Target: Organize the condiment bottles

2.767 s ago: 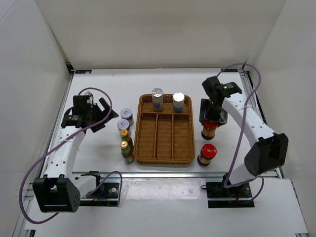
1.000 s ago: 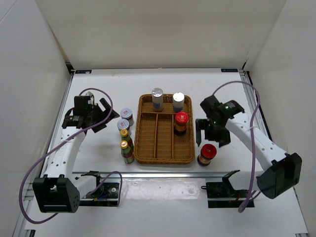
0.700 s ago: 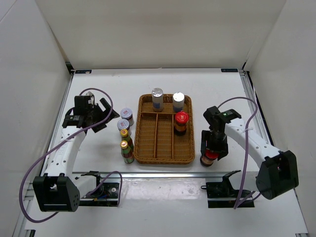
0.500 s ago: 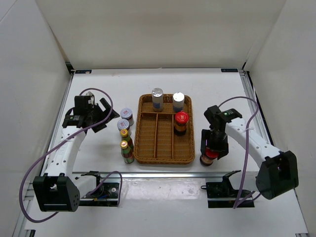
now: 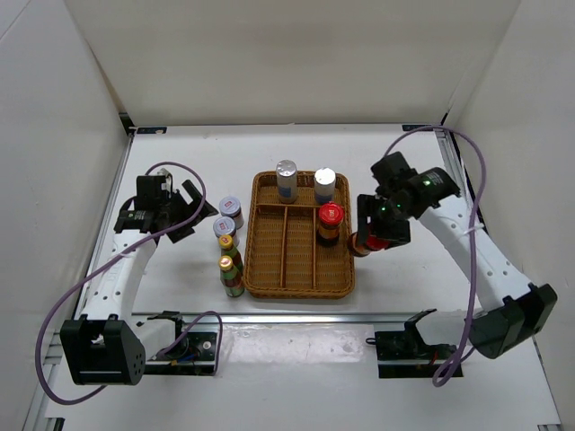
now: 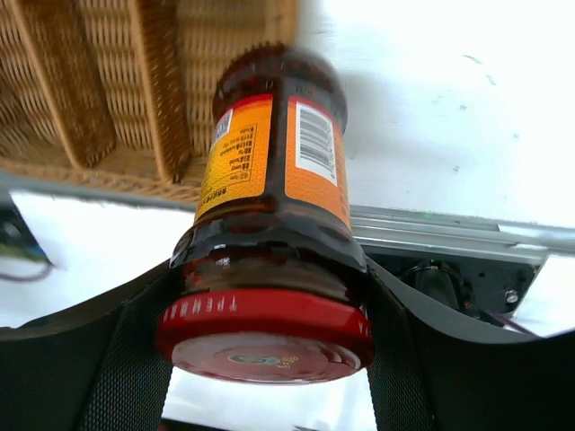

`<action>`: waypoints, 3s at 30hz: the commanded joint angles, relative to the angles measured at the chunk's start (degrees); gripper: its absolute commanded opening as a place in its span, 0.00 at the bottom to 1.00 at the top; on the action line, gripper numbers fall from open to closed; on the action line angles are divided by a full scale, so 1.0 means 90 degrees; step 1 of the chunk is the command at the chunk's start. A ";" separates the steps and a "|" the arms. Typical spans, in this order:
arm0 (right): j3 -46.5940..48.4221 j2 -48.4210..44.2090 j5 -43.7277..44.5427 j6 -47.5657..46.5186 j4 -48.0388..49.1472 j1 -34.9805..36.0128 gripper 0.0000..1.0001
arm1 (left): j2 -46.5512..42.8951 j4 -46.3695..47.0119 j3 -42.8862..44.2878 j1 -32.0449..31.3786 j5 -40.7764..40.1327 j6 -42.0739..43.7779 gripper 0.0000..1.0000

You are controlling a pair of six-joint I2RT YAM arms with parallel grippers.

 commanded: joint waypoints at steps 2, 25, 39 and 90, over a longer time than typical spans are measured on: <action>0.0368 0.0454 -0.0170 -0.0334 0.0014 0.0762 0.00 | -0.0171 0.0083 -0.0053 -0.0021 0.0087 -0.0059 1.00; -0.0374 0.1861 0.0670 -0.1213 0.1402 0.1409 0.00 | -0.0171 0.0024 0.0064 -0.0021 0.0146 0.0058 1.00; -0.0638 0.1539 0.0621 -0.1213 0.1519 0.1409 0.67 | -0.0171 0.0024 0.0064 -0.0021 0.0088 0.0116 1.00; -0.2551 -0.1381 -0.0394 0.0545 0.0738 0.1468 1.00 | -0.1774 -0.0669 -0.0082 -0.1505 0.0890 0.2030 0.94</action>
